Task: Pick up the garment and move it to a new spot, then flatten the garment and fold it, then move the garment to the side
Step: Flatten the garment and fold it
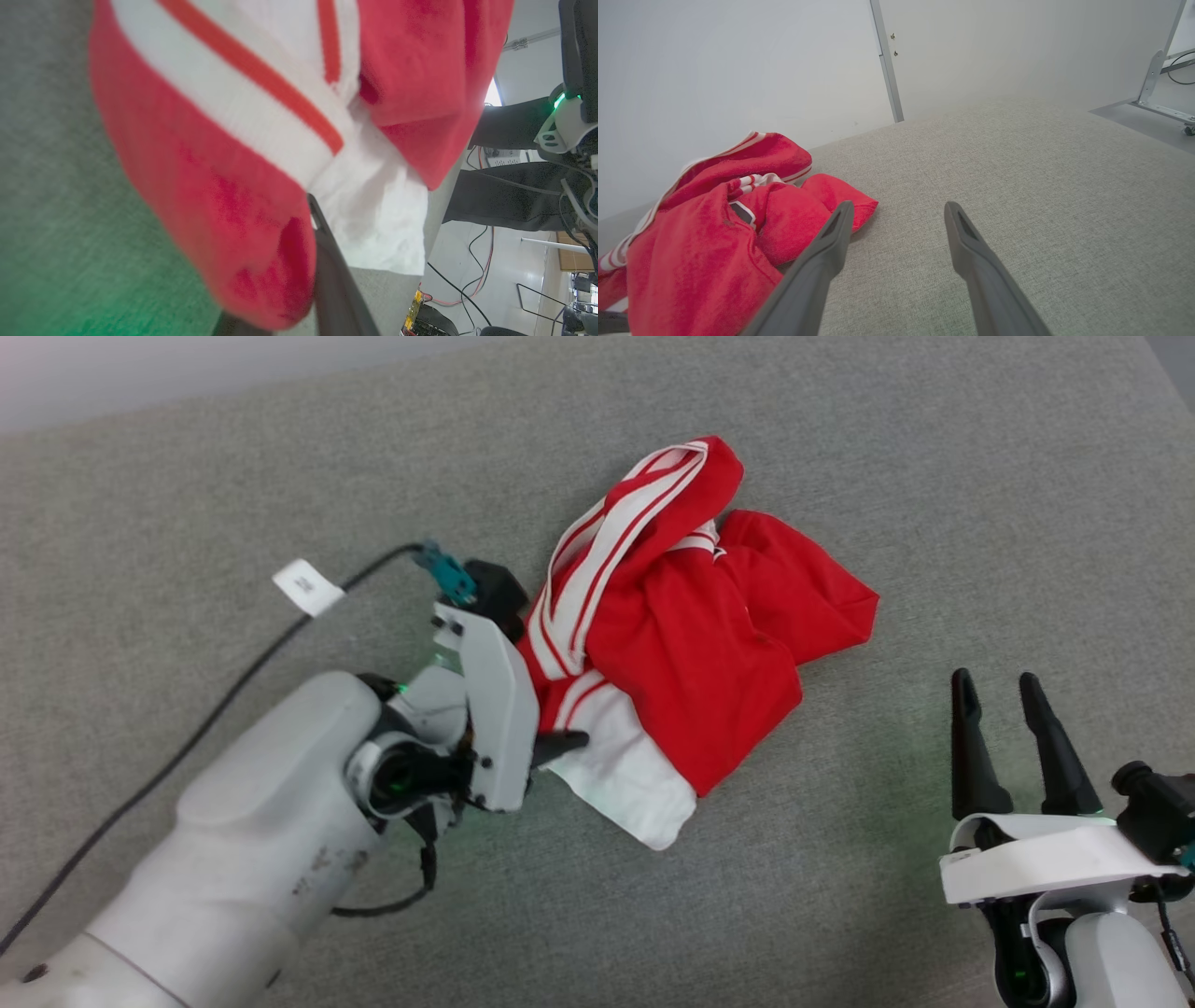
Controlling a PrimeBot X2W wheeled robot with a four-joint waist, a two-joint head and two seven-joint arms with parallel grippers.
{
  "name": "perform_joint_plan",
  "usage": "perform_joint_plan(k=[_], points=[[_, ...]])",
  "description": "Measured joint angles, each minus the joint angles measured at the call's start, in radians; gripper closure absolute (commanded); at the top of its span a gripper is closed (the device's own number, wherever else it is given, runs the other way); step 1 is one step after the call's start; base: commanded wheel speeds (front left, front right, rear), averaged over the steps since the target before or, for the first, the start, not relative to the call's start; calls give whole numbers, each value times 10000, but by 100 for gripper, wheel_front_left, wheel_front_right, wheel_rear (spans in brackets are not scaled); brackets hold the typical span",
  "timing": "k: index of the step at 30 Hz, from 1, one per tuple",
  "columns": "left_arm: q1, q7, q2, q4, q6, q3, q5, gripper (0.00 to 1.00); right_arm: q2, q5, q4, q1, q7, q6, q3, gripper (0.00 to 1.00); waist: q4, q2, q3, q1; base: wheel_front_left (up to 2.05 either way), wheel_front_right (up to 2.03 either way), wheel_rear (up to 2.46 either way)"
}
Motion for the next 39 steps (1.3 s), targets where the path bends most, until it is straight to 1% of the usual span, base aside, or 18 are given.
perform_joint_plan(k=[2,4,10,13,15,17,19,23,28,31,34,35,36,38,39], points=[[-6,0,132,-199,-2,-111,-10,100,-2,0,-2,0,0,0,-104,0,69,-1,-20,0,0,0,0],[-78,69,449,-349,-2,-134,-71,100,-4,4,2,-7,0,0,-119,0,152,-1,-37,0,0,0,0],[-775,309,2128,-652,2,13,-75,100,0,21,31,-15,0,0,-127,0,397,0,-144,0,0,0,0],[-1406,491,2798,-736,2,-38,267,100,0,31,27,-14,0,0,-130,0,534,0,-167,0,0,0,0],[-1862,545,3112,-796,2,-192,621,100,2,29,23,-17,0,0,-119,0,603,-1,-145,0,0,0,0],[-2400,573,3358,-727,2,-439,1221,100,-2,25,13,-29,0,0,-113,0,635,0,-88,0,0,0,0],[-2830,621,3436,-495,2,-602,1496,100,0,13,6,-83,0,0,-102,0,648,0,-27,0,0,0,0],[-3421,539,3394,-33,2,-1078,2096,100,0,-12,-21,-202,0,0,-56,0,605,0,64,0,0,0,0],[-3683,-144,3289,675,2,-1885,2857,100,0,-10,-29,-203,0,0,-35,0,482,0,184,0,0,0,0],[-3684,-740,3191,1300,2,-2069,2901,100,0,15,-33,-206,0,0,0,0,392,0,267,0,0,0,0],[-3650,-1279,3016,1854,2,-2142,2700,100,0,29,-35,-207,0,0,-23,0,316,0,331,0,0,0,0],[-3631,-1396,2949,2011,2,-2173,2612,84,0,29,-35,-207,0,0,-36,0,305,0,333,0,0,0,0],[-3607,-1475,2878,2125,2,-2222,2502,62,0,25,-35,-206,0,0,-65,0,306,0,321,0,0,0,0],[-3595,-1651,2769,2284,2,-2301,2330,0,0,-31,-25,-199,0,0,-138,0,343,0,274,0,0,0,0],[-3601,-1710,2736,2332,2,-2347,2255,0,-6,-48,-19,-195,0,0,-161,0,378,0,245,0,0,0,0]])
